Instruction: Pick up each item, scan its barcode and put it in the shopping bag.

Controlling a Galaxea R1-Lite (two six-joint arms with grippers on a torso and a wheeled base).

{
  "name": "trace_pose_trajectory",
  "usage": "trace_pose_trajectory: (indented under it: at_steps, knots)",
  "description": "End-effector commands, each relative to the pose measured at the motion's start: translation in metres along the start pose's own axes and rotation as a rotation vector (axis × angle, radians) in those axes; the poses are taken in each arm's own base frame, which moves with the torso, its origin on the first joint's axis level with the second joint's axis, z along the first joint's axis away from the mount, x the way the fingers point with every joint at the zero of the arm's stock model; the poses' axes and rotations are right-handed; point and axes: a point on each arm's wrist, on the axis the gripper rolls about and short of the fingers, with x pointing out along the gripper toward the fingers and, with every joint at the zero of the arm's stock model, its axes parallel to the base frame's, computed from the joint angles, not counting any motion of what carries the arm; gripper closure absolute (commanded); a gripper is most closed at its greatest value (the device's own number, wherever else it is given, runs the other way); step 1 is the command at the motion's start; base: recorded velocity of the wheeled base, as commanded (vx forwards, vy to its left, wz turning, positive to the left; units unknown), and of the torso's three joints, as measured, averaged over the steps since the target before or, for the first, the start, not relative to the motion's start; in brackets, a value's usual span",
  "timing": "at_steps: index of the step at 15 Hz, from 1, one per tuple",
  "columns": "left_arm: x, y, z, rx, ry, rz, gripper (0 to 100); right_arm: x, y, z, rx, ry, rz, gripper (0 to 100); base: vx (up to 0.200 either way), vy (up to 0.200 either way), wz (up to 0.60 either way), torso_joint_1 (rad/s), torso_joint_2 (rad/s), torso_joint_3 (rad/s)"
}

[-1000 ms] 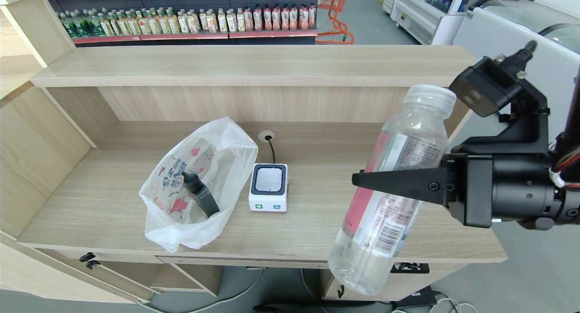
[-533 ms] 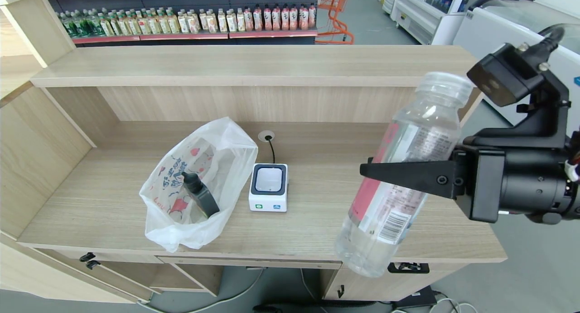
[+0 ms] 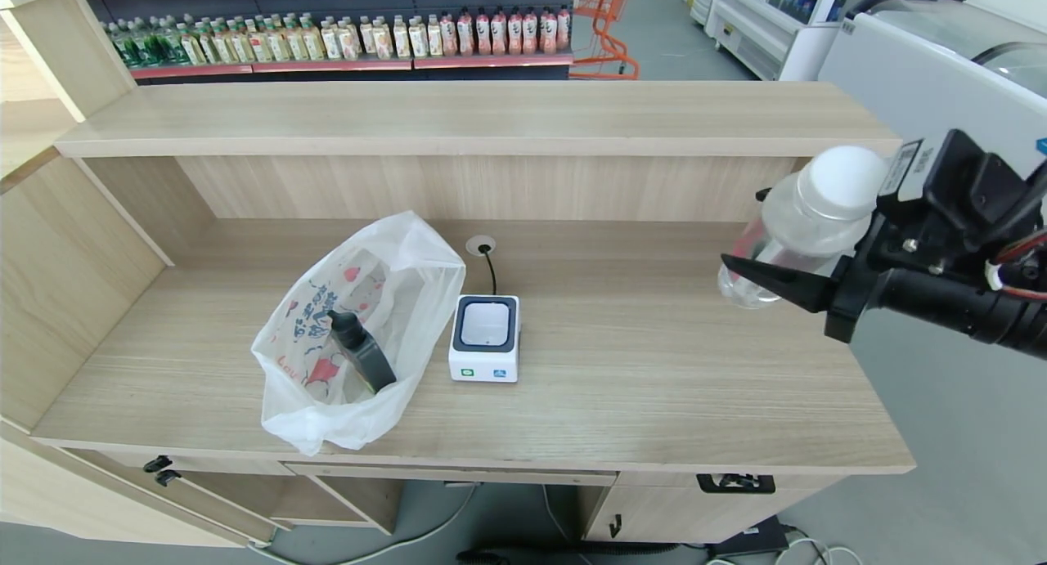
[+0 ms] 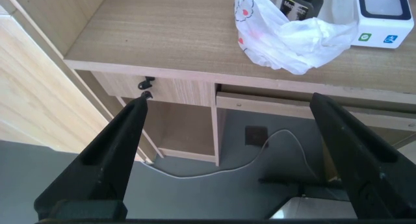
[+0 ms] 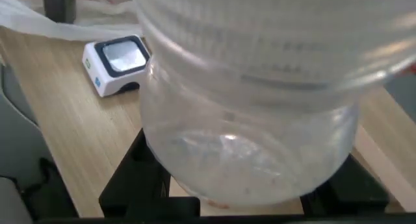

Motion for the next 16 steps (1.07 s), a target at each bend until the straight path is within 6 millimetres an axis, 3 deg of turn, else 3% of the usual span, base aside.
trace_pose_trajectory:
  at_steps: [1,7,16]
  knots:
    - [0.0,0.0,0.0,-0.001,0.0,0.001,0,-0.006,0.004,-0.017,-0.044,0.027,-0.027,100,0.0,0.0,0.0,0.0,0.0,0.0]
    - [0.0,0.0,0.0,0.001,0.0,0.001,0,0.022,0.009,-0.04,-0.127,-0.049,-0.056,100,0.0,0.0,0.0,0.0,0.0,0.0]
    - [0.0,0.0,0.0,0.001,0.0,-0.001,0,0.028,0.015,-0.044,-0.139,-0.103,0.017,100,0.0,0.0,0.0,0.0,0.0,0.0]
